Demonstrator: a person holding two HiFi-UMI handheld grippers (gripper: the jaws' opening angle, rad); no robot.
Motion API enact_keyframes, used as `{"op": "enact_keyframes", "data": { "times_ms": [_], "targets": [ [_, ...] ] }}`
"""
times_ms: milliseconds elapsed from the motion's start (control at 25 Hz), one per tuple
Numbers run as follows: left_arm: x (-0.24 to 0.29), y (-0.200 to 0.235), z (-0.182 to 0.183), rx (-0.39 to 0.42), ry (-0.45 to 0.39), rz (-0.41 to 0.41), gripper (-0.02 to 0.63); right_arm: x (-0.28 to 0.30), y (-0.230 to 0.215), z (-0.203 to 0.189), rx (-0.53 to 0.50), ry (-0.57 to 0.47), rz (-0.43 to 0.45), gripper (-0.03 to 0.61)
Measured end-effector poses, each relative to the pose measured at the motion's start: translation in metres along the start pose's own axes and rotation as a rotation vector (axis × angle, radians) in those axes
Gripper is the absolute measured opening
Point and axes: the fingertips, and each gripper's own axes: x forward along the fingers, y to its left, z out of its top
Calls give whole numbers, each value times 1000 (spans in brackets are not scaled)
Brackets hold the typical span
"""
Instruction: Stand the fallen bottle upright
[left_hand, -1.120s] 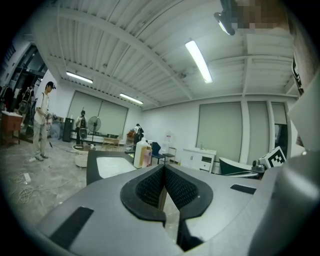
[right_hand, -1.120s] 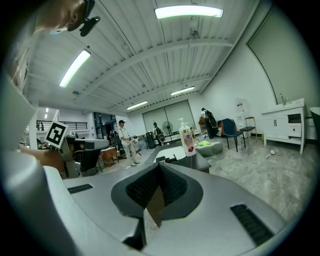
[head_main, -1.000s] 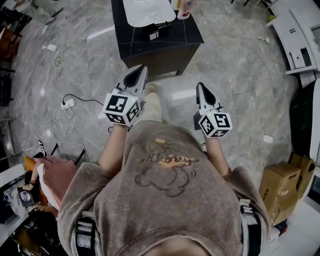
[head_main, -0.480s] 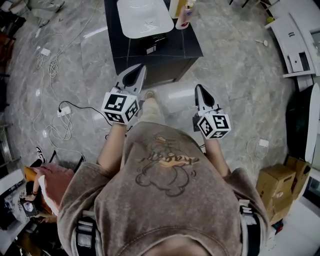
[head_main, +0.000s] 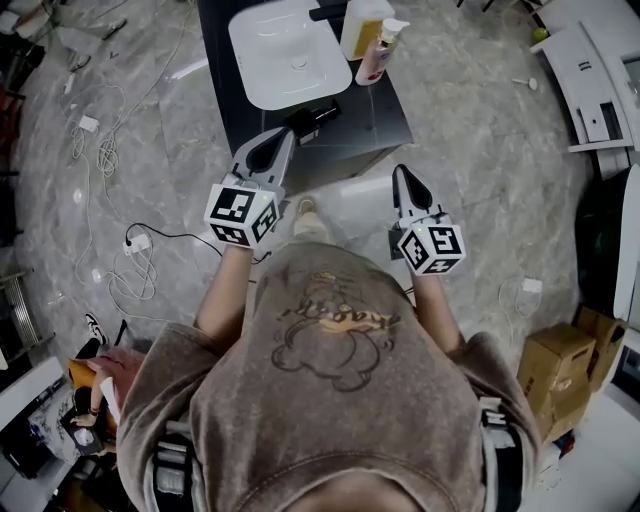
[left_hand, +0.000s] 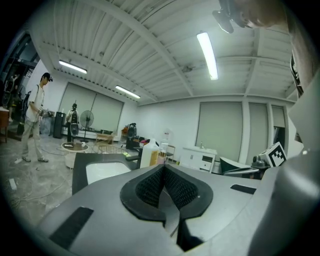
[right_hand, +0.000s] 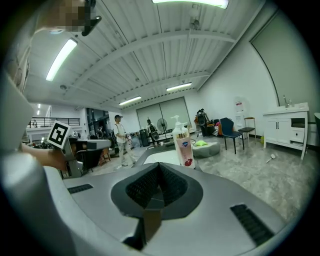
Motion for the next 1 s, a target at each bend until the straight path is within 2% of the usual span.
{"op": "enact_keyframes", "data": {
  "times_ms": [280, 480, 1000],
  "targets": [
    [45, 37, 16, 10, 7, -61, 20, 54, -8, 23, -13, -5, -25, -2],
    [71, 52, 23, -12, 5, -117, 20, 83, -14, 36, -26, -4, -27, -2],
    [99, 67, 30, 4, 16, -109, 20, 111, -32, 51, -19, -7, -21, -2]
  ]
}}
